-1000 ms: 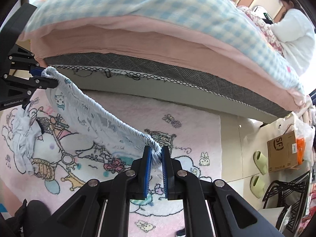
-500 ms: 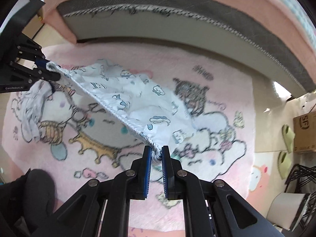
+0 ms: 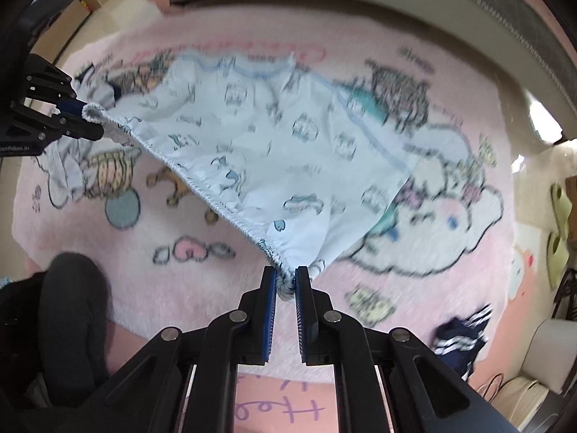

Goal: Fold clothes
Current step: 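Lower the stretched waistband with both grippers, laying the pants flat on the rug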

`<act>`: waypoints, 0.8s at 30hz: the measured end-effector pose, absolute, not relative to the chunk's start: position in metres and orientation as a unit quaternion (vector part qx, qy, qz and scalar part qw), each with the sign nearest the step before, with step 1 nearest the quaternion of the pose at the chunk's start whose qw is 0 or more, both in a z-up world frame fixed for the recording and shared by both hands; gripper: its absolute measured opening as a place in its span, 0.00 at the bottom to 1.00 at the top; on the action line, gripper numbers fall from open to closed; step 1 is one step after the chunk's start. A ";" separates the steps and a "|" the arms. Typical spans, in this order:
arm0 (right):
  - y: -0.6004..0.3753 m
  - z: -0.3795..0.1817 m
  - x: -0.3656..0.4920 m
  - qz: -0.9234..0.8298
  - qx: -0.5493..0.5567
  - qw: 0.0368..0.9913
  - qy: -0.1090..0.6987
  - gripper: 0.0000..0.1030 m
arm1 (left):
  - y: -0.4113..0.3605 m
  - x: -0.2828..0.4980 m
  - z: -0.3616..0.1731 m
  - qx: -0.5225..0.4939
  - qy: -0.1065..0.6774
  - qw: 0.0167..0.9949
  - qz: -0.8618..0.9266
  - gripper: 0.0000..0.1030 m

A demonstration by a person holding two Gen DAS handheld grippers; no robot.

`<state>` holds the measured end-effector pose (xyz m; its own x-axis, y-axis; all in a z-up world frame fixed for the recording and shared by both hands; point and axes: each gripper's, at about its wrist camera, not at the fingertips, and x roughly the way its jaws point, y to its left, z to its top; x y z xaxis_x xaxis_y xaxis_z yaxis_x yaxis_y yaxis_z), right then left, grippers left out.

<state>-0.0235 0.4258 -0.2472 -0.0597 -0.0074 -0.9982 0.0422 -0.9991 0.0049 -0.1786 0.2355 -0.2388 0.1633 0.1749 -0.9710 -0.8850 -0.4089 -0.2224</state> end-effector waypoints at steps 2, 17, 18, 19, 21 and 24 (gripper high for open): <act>0.422 -0.264 -0.010 -0.722 0.692 0.023 0.000 0.07 | 0.229 -0.167 -0.255 -0.618 0.296 0.456 0.568 0.11; 0.410 -0.351 0.029 -0.690 0.722 0.037 -0.041 0.08 | 0.216 -0.125 -0.336 -0.643 0.327 0.440 0.535 0.11; 0.410 -0.355 0.030 -0.688 0.723 0.036 -0.043 0.08 | 0.216 -0.122 -0.340 -0.641 0.331 0.440 0.534 0.11; 0.409 -0.360 0.032 -0.686 0.725 0.036 -0.044 0.08 | 0.216 -0.119 -0.344 -0.640 0.336 0.441 0.532 0.11; 0.407 -0.368 0.036 -0.681 0.730 0.037 -0.046 0.08 | 0.216 -0.112 -0.352 -0.638 0.345 0.444 0.527 0.11; 0.404 -0.378 0.042 -0.675 0.736 0.037 -0.045 0.08 | 0.217 -0.106 -0.360 -0.632 0.356 0.447 0.524 0.11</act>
<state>0.0417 0.4040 -0.3783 0.0854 -0.1166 -0.9895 -0.0160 -0.9932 0.1157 -0.1058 0.2170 -0.3604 0.1972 0.0182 -0.9802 -0.9182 -0.3470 -0.1912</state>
